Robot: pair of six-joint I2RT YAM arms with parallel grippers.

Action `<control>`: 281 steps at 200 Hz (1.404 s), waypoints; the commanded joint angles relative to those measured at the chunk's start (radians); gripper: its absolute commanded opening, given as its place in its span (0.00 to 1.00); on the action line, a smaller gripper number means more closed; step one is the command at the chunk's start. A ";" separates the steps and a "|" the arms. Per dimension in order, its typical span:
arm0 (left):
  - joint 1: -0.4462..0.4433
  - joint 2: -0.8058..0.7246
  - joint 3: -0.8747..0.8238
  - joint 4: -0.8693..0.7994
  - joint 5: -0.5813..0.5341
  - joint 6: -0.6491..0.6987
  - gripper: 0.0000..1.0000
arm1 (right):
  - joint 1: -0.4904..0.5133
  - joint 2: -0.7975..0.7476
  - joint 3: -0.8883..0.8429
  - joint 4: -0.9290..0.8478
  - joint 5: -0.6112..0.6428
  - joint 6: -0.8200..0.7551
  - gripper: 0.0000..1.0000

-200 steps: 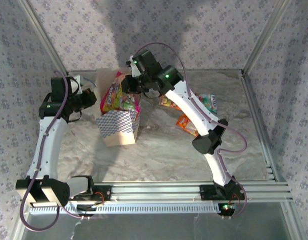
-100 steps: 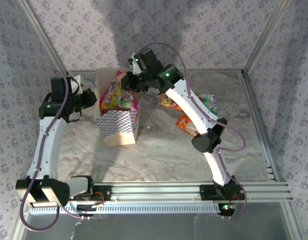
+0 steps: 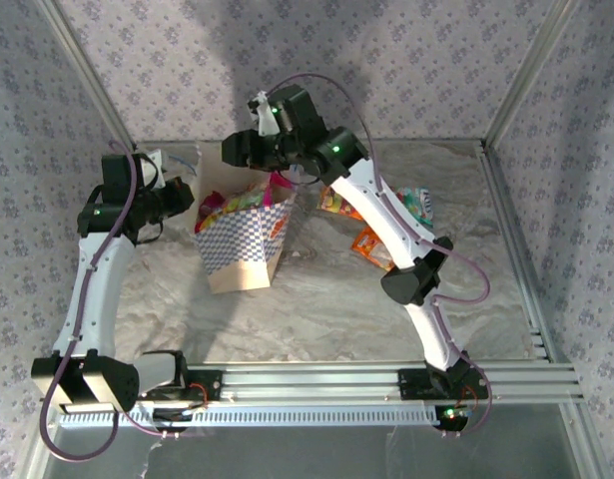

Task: Place the snacks into the paper bag

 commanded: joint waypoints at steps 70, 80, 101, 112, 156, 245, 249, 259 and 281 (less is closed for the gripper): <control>0.020 -0.014 0.022 -0.036 -0.053 0.011 0.04 | -0.004 -0.363 -0.249 -0.149 0.242 -0.236 0.48; 0.021 -0.017 0.025 -0.038 -0.052 0.012 0.04 | -0.009 -0.414 -0.331 -0.128 0.271 -0.241 0.48; 0.020 -0.009 0.029 -0.041 -0.048 0.006 0.04 | -0.020 -0.476 -0.427 -0.100 0.282 -0.239 0.49; 0.022 -0.004 0.030 -0.040 -0.037 0.004 0.04 | -0.024 -0.486 -0.449 -0.101 0.288 -0.244 0.54; 0.021 0.001 0.030 -0.038 -0.023 -0.004 0.04 | -0.063 -0.429 -0.456 -0.103 0.245 -0.246 0.64; 0.020 0.025 0.038 -0.044 -0.023 -0.004 0.05 | -0.131 -0.173 -0.226 -0.164 0.106 -0.225 0.54; 0.021 0.027 0.038 -0.044 -0.024 -0.004 0.05 | -0.131 -0.163 -0.213 -0.163 0.097 -0.225 0.48; 0.020 0.029 0.041 -0.045 -0.023 -0.003 0.05 | -0.133 -0.146 -0.190 -0.151 0.073 -0.224 0.34; 0.020 0.030 0.049 -0.048 -0.020 -0.004 0.05 | -0.127 -0.148 -0.174 -0.108 0.024 -0.239 0.00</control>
